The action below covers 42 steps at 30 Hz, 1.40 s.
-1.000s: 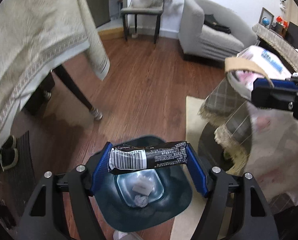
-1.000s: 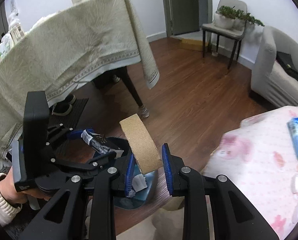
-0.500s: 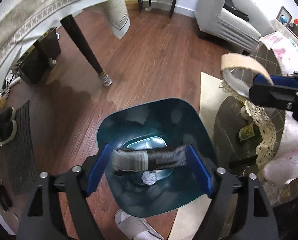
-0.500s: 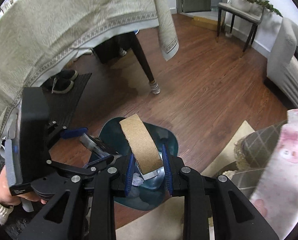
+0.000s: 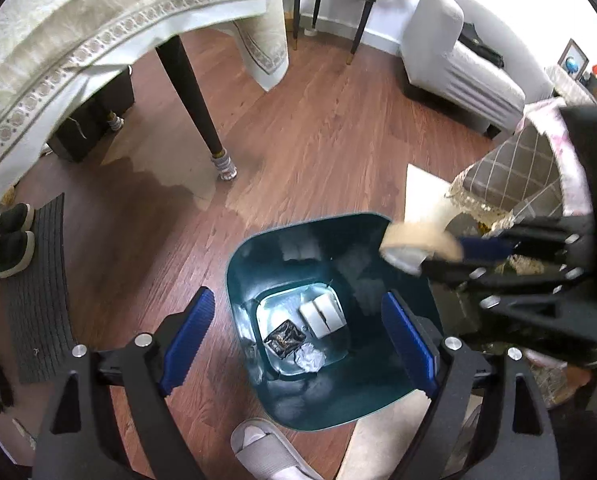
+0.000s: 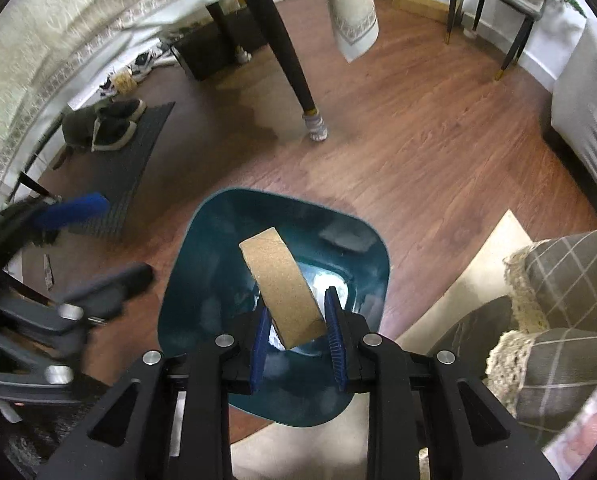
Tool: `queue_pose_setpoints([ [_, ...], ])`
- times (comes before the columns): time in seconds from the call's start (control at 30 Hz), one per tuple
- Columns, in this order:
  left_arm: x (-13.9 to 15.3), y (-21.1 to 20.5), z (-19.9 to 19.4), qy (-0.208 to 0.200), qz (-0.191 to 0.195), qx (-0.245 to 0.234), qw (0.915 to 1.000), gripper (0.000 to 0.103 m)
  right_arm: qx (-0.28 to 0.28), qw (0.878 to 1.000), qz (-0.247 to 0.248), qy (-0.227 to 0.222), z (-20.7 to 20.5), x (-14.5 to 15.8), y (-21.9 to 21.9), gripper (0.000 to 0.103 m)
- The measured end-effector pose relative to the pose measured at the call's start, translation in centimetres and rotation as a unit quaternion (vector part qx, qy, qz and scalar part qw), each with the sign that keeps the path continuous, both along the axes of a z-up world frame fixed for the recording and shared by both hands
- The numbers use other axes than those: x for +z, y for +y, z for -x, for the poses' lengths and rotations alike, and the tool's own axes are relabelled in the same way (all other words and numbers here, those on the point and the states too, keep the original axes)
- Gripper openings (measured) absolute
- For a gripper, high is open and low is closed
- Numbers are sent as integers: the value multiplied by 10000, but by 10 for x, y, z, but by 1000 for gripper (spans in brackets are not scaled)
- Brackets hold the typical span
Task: Collect trash
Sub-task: 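Bring both open tools back over the table toward the remaining trash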
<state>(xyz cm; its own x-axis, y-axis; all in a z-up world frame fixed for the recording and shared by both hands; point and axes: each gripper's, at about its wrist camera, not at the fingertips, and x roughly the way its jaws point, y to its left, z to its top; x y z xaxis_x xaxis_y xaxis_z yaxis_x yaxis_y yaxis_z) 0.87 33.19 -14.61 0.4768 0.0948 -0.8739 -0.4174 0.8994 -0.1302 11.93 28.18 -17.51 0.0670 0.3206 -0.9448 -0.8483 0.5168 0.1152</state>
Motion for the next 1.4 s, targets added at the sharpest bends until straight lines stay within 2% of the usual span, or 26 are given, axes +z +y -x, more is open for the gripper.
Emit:
queue_pose_setpoints([
  [0.07,7,0,3,-113,-50,19,9999,86,9,10000,91,13,2,-7,2,27],
  [0.3,30,7,16,-442,-159,123,9988,68,70,9992,400,57,9,-29,8,27],
  [0.43,44,11,20,-626,-138,158,9978,66,108,9984,547,37,11,-36,11,28],
  [0.47,46,11,21,-664,-148,155,9976,66,116,9984,559,48,11,-37,12,32],
  [0.5,50,10,22,-708,-175,147,9972,66,112,9983,564,35,12,-37,12,44],
  [0.57,54,9,22,-767,-212,137,9967,66,88,9981,600,-52,12,-38,11,53],
  [0.7,67,5,24,-903,-279,132,9954,66,51,9983,587,-25,10,-37,7,53],
  [1.0,108,-7,20,-1352,-392,28,9900,67,64,9998,200,58,10,-9,-7,53],
  [1.2,135,-29,14,-1626,-493,-113,9854,67,38,9996,-276,19,8,26,-28,53],
  [1.4,155,-52,8,-1798,-618,-237,9815,68,-131,9957,-868,-303,0,73,-55,53],
])
